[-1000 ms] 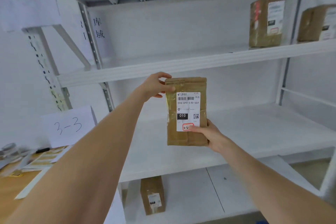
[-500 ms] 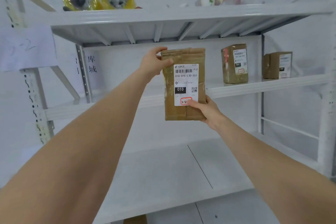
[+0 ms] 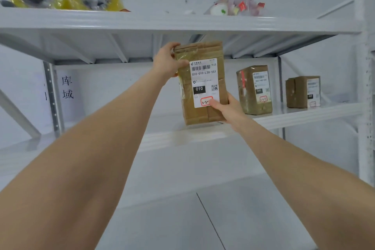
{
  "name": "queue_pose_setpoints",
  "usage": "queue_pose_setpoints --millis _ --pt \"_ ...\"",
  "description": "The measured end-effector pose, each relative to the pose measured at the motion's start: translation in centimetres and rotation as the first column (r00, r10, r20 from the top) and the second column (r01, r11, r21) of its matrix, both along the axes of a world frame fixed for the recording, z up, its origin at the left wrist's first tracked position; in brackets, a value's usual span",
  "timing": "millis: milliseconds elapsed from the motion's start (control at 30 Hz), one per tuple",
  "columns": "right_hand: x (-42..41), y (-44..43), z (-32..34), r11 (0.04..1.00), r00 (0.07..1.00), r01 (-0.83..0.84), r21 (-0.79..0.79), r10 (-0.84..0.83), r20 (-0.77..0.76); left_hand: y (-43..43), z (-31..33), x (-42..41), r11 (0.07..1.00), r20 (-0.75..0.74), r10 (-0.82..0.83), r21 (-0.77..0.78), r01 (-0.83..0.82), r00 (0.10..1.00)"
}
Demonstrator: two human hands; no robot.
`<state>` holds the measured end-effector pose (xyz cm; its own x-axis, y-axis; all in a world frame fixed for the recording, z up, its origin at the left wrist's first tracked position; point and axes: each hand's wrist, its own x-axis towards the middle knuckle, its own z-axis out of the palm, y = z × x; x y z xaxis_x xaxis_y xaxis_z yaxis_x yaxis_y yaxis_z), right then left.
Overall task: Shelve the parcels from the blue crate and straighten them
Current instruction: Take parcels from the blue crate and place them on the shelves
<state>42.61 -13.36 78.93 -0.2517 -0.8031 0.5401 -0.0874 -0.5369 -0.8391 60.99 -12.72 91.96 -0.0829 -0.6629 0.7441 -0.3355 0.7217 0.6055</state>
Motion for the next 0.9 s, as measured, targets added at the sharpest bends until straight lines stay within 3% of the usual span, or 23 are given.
queue_pose_setpoints --millis 467,700,800,900 --pt "-3.5 -5.9 -0.1 0.995 0.947 0.046 0.089 -0.015 -0.32 -6.4 -0.2 -3.1 0.991 0.067 0.105 0.071 -0.11 0.992" --pt "-4.4 -6.7 -0.3 0.97 0.849 0.207 0.125 -0.115 -0.516 -6.9 -0.6 -4.5 0.979 0.114 0.184 0.067 -0.193 0.976" --pt "-4.5 -6.9 -0.4 0.959 0.8 0.263 0.108 -0.154 -0.58 -7.3 -0.8 -4.6 0.963 0.187 0.263 0.002 -0.268 0.946" --pt "-4.6 -6.7 -0.8 0.944 0.731 0.324 0.06 -0.209 -0.65 -7.6 -0.7 -4.9 0.901 0.339 0.434 -0.165 -0.402 0.835"
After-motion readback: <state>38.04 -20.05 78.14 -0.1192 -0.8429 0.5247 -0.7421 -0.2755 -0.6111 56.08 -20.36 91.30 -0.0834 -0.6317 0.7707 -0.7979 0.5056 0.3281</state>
